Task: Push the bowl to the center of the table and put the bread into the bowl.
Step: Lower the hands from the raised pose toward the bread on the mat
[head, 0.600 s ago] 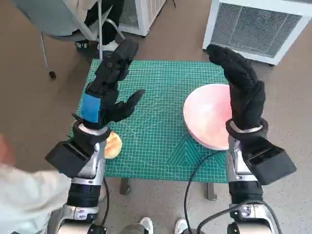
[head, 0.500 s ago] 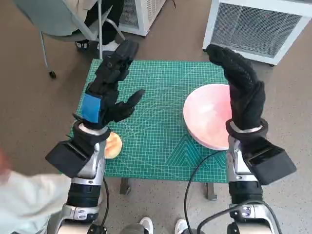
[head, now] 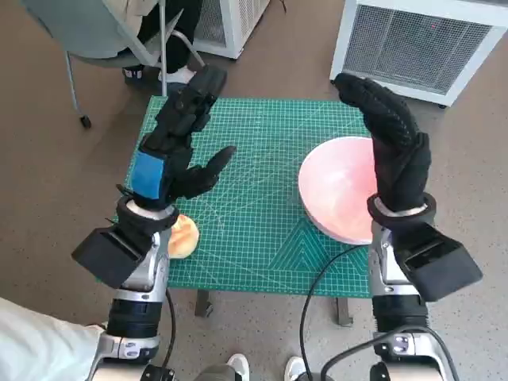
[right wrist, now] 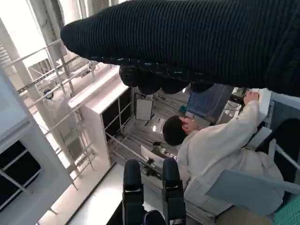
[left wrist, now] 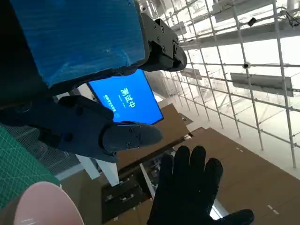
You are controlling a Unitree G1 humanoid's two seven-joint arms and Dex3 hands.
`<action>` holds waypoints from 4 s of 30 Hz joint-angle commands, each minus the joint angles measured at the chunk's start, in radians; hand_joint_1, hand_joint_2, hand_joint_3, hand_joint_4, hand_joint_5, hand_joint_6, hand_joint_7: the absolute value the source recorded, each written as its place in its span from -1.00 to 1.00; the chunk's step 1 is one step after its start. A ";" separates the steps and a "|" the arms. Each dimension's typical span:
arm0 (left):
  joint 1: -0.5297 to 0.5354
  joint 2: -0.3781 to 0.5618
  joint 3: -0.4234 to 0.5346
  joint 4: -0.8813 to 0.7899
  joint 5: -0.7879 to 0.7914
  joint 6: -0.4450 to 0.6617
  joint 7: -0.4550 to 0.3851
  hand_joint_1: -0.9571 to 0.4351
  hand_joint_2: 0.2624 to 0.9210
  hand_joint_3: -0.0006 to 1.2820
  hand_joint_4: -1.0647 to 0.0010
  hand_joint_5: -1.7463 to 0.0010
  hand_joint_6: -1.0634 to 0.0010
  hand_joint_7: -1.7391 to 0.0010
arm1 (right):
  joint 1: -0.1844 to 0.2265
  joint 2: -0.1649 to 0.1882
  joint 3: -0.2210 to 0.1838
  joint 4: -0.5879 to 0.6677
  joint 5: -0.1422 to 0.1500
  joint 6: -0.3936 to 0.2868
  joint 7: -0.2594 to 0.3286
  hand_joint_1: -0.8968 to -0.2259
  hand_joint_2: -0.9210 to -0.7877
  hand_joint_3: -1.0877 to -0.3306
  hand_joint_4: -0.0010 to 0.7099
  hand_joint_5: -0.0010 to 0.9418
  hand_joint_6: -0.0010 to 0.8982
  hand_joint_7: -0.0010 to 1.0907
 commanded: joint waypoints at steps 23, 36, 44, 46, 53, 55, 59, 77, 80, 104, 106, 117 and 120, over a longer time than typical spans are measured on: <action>0.024 -0.001 0.008 -0.004 0.003 -0.024 0.012 -0.14 1.00 -0.43 0.41 1.00 0.33 0.80 | -0.014 -0.124 -0.191 0.279 -0.078 -0.067 -0.211 0.38 -1.00 0.07 0.01 -0.98 -1.00 0.35; 0.027 -0.011 0.007 0.008 0.002 -0.041 0.020 -0.14 1.00 -0.44 0.43 1.00 0.33 0.79 | -0.030 -0.224 -0.232 0.620 -0.147 -0.089 -0.405 0.33 -1.00 -0.04 -0.08 -1.00 -1.00 0.36; 0.029 -0.013 0.009 0.013 -0.004 -0.043 0.016 -0.14 1.00 -0.44 0.43 1.00 0.34 0.79 | -0.032 -0.230 -0.254 0.748 -0.091 -0.020 -0.347 0.37 -1.00 -0.11 -0.22 -0.99 -0.99 0.19; 0.031 -0.012 0.010 0.009 -0.006 -0.042 0.016 -0.14 1.00 -0.44 0.42 1.00 0.34 0.79 | -0.030 -0.225 -0.254 0.765 -0.090 -0.002 -0.349 0.36 -1.00 -0.14 -0.23 -0.99 -0.98 0.16; 0.038 -0.011 0.009 0.000 -0.001 -0.039 0.020 -0.13 1.00 -0.44 0.42 1.00 0.34 0.79 | -0.033 -0.179 -0.293 0.799 -0.021 0.092 -0.292 0.38 -1.00 -0.22 -0.27 -1.00 -0.97 0.10; 0.040 -0.011 0.010 -0.002 -0.001 -0.038 0.020 -0.13 1.00 -0.44 0.42 1.00 0.34 0.79 | -0.033 -0.168 -0.291 0.803 -0.020 0.108 -0.301 0.41 -1.00 -0.23 -0.29 -1.00 -0.96 0.10; 0.046 -0.007 0.012 -0.009 0.001 -0.035 0.021 -0.13 1.00 -0.44 0.42 1.00 0.34 0.79 | -0.038 -0.127 -0.285 0.823 -0.028 0.163 -0.332 0.46 -1.00 -0.24 -0.22 -0.97 -0.96 0.19; 0.060 0.003 0.019 -0.017 0.005 -0.035 0.024 -0.14 1.00 -0.44 0.42 1.00 0.33 0.79 | -0.106 -0.033 -0.321 0.845 0.004 0.303 -0.313 0.38 -1.00 -0.17 -0.17 -0.97 -0.88 0.19; 0.064 0.006 0.021 -0.020 0.006 -0.037 0.025 -0.14 1.00 -0.45 0.42 1.00 0.33 0.79 | -0.121 -0.024 -0.322 0.847 0.006 0.318 -0.315 0.33 -1.00 -0.17 -0.16 -0.97 -0.87 0.19; 0.081 0.034 0.036 -0.018 0.002 -0.056 0.020 -0.16 1.00 -0.44 0.44 1.00 0.33 0.82 | -0.224 0.047 -0.338 0.860 0.003 0.416 -0.334 0.45 -1.00 -0.17 -0.17 -0.98 -0.85 0.17; 0.084 0.036 0.038 -0.020 -0.001 -0.055 0.018 -0.16 1.00 -0.44 0.44 1.00 0.33 0.82 | -0.231 0.052 -0.331 0.860 -0.007 0.422 -0.343 0.44 -1.00 -0.16 -0.15 -0.98 -0.85 0.18; 0.094 0.048 0.049 -0.019 -0.021 -0.053 0.008 -0.16 1.00 -0.46 0.44 1.00 0.31 0.84 | -0.261 0.087 -0.333 0.866 0.000 0.462 -0.329 0.55 -1.00 -0.21 -0.17 -0.98 -0.84 0.21; 0.095 0.051 0.052 -0.019 -0.027 -0.051 0.006 -0.16 1.00 -0.46 0.44 1.00 0.31 0.84 | -0.271 0.095 -0.333 0.868 -0.001 0.478 -0.326 0.57 -1.00 -0.21 -0.18 -0.99 -0.83 0.21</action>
